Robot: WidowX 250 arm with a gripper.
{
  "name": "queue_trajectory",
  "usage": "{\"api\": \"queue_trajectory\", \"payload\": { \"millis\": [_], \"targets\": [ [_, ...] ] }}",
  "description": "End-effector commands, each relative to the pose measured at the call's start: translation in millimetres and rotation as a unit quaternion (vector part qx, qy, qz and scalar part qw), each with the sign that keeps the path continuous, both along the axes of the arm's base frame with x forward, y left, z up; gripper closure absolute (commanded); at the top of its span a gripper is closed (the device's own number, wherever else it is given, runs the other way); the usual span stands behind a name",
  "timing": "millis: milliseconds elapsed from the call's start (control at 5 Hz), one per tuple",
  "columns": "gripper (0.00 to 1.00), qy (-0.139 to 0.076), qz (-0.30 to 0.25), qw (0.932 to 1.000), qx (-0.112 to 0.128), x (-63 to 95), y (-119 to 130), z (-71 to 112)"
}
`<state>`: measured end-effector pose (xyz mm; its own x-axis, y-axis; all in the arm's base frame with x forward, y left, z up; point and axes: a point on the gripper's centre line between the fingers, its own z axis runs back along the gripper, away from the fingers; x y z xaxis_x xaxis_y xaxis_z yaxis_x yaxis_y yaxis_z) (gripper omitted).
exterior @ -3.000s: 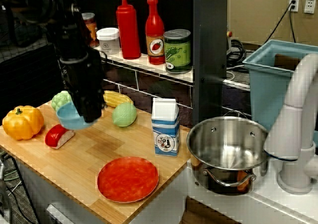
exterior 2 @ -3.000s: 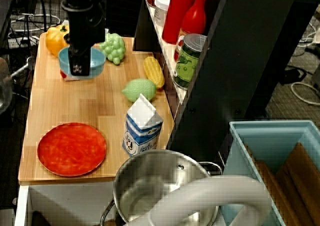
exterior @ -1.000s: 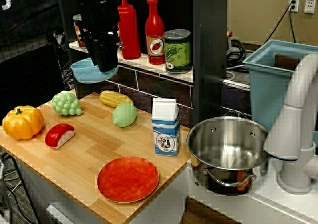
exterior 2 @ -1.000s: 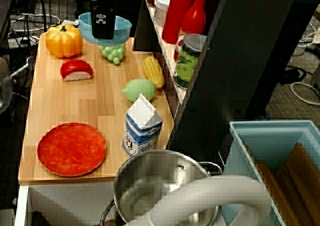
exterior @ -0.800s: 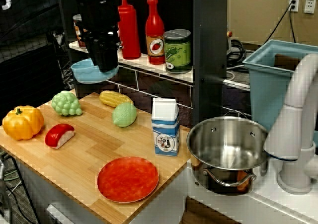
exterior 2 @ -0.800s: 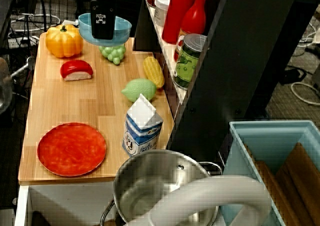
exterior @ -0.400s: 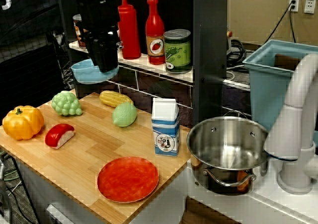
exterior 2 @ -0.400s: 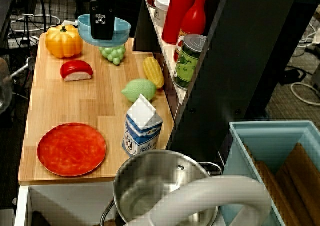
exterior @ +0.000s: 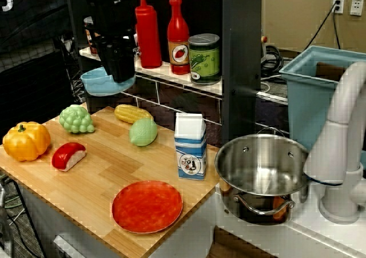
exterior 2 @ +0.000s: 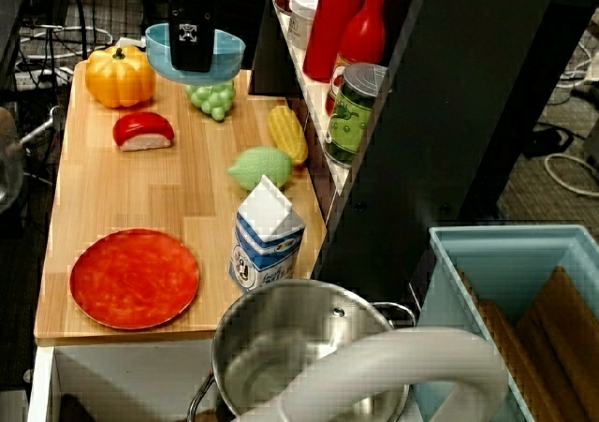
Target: Lift bowl
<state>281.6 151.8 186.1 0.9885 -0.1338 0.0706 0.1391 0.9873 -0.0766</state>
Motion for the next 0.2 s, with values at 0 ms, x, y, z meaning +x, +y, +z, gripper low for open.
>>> {"api": "queue_trajectory", "payload": {
  "millis": [0],
  "targets": [
    [1.0,-0.035,0.005,0.9992,0.019,0.0,6.8,24.2]
  ]
}}
